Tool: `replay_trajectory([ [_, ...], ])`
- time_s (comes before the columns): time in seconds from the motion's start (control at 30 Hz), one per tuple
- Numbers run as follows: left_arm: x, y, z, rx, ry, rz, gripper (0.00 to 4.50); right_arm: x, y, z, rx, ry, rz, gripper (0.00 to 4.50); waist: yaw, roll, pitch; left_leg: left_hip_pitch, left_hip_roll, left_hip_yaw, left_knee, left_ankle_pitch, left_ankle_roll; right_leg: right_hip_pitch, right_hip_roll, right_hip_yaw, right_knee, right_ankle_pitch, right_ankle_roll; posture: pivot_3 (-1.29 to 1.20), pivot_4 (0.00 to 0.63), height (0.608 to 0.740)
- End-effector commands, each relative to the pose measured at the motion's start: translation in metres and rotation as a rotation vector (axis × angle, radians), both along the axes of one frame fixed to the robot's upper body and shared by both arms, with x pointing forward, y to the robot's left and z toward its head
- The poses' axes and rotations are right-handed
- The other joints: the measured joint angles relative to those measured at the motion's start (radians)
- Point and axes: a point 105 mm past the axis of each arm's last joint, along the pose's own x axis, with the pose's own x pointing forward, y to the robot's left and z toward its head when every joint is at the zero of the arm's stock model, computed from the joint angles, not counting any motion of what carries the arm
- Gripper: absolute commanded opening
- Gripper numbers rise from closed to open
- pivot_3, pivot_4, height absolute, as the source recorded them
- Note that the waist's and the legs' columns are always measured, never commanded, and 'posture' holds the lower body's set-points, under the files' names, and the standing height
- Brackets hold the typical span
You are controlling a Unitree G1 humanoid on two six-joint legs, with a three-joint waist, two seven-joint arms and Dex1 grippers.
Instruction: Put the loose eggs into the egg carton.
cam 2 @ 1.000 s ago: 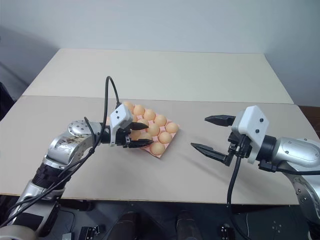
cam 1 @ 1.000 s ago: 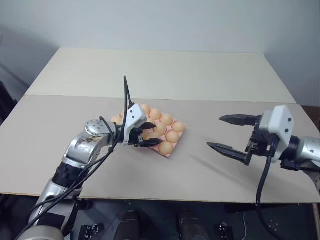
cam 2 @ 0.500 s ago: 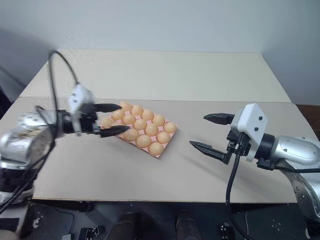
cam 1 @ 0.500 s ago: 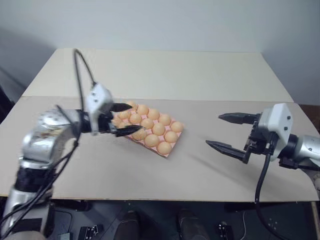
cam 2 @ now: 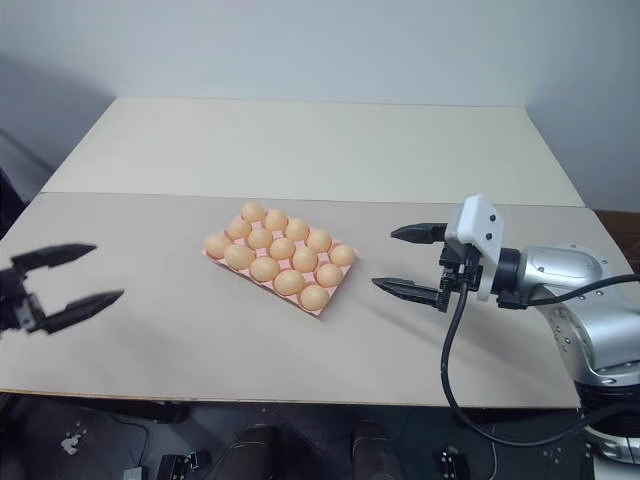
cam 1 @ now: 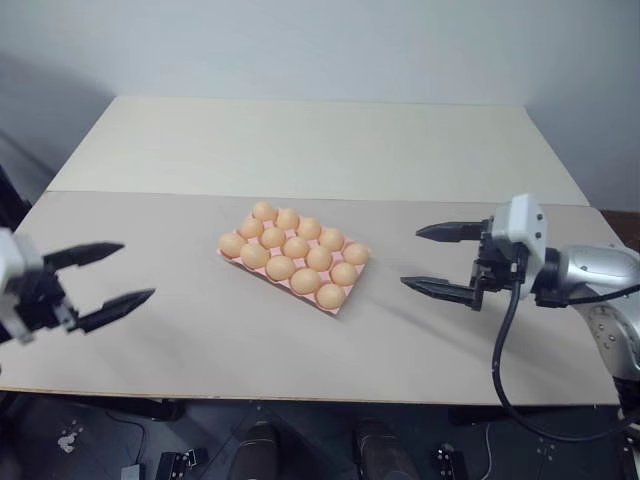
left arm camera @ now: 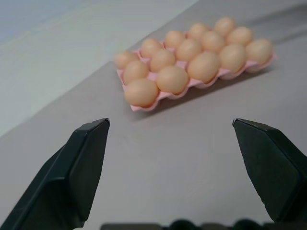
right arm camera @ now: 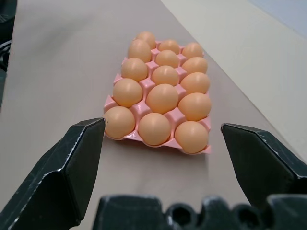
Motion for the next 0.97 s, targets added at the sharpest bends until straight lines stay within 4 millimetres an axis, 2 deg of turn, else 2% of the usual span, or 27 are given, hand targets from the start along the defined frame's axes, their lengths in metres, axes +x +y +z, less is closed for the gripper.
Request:
replay_trajectory([
  [0.03,-0.008,-0.004,0.013,0.007,-0.079,0.026,4.47,-0.001,0.0,0.009,-0.009,-0.049,0.026,4.5,0.005,0.0,0.0,0.0,0.0,0.0,0.0,0.0,0.0,0.0,0.0,0.0,0.0,0.0,0.0,0.0,0.15,0.74],
  [0.3,-0.006,-0.012,0.014,-0.024,-0.072,-0.012,4.47,-0.004,-0.002,0.008,-0.031,-0.034,0.022,4.5,0.0,0.0,0.0,0.0,0.0,0.0,0.0,0.0,0.0,0.001,0.0,0.0,0.0,0.0,0.0,0.0,0.15,0.74],
  [0.47,0.005,-0.012,0.024,-0.05,-0.095,-0.036,4.47,-0.013,-0.001,0.014,-0.032,-0.047,0.011,4.5,0.001,0.0,0.0,0.0,0.0,-0.001,0.0,0.0,0.0,0.0,0.0,0.0,0.0,0.0,0.0,0.0,0.15,0.74],
  [0.63,0.014,-0.013,0.024,-0.04,-0.095,-0.051,4.47,-0.022,-0.002,0.01,-0.066,-0.047,0.007,4.5,0.0,0.0,0.0,0.0,0.0,0.0,0.0,0.0,0.0,0.0,0.0,0.0,0.0,0.0,0.0,0.0,0.15,0.74],
  [0.7,0.017,-0.013,0.023,-0.031,-0.091,-0.048,4.47,-0.025,-0.005,0.014,-0.063,-0.064,-0.01,4.5,-0.001,0.0,0.0,0.0,0.0,0.0,0.0,0.0,0.0,0.0,0.0,0.0,0.0,0.0,0.0,0.0,0.15,0.74],
  [0.97,0.021,-0.019,0.027,-0.034,-0.094,-0.068,4.47,-0.032,-0.007,0.009,-0.054,-0.067,-0.048,4.5,-0.001,0.0,0.0,0.0,0.0,0.0,0.0,0.0,0.0,0.0,0.0,0.0,0.0,0.0,0.0,0.0,0.15,0.74],
])
